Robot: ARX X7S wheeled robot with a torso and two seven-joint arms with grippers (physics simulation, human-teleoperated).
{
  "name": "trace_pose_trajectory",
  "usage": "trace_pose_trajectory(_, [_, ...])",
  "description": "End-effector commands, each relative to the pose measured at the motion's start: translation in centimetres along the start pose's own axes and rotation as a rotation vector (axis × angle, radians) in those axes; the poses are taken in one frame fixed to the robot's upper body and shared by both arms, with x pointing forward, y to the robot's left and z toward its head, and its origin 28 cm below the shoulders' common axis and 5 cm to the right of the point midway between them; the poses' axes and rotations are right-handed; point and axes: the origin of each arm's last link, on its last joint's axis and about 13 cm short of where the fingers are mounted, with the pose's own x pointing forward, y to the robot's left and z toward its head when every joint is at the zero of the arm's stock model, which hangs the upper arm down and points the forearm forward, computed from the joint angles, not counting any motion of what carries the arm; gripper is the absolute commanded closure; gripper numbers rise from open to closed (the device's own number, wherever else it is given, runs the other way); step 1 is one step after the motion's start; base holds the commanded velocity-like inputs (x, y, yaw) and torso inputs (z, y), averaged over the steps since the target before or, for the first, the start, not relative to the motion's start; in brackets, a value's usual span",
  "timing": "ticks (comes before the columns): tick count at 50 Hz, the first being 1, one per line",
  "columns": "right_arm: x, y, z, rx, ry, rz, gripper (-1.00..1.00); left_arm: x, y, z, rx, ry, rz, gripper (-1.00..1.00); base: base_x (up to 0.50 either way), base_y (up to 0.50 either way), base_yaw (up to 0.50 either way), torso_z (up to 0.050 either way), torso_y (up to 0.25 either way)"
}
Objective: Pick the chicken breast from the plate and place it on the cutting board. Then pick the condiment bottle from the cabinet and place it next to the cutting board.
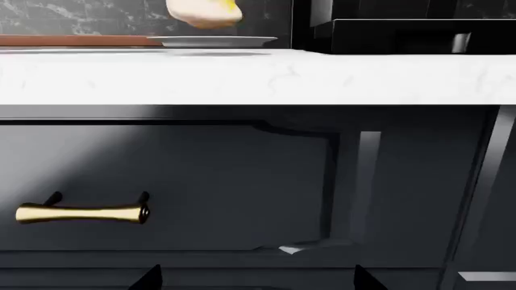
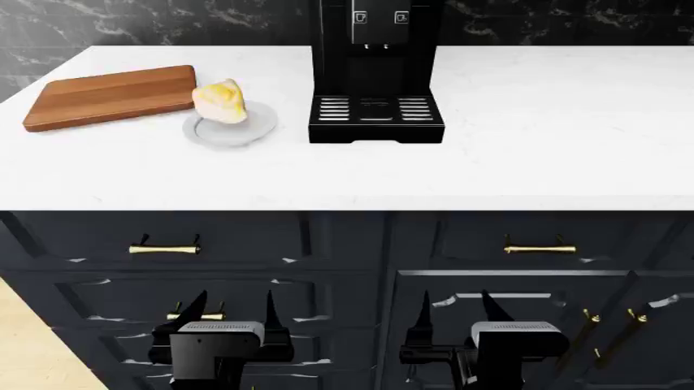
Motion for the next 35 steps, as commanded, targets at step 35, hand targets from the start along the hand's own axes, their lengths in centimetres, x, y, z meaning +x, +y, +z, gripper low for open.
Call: trace_pose_trajectory(35, [-0.03,0.04,0.02,-0.008,0.016,-0.007,-1.0,0.04,0.06,0.03,-0.009,-0.006,-0.005,-1.0,0.03,0.33,0.0,0.0,0.0])
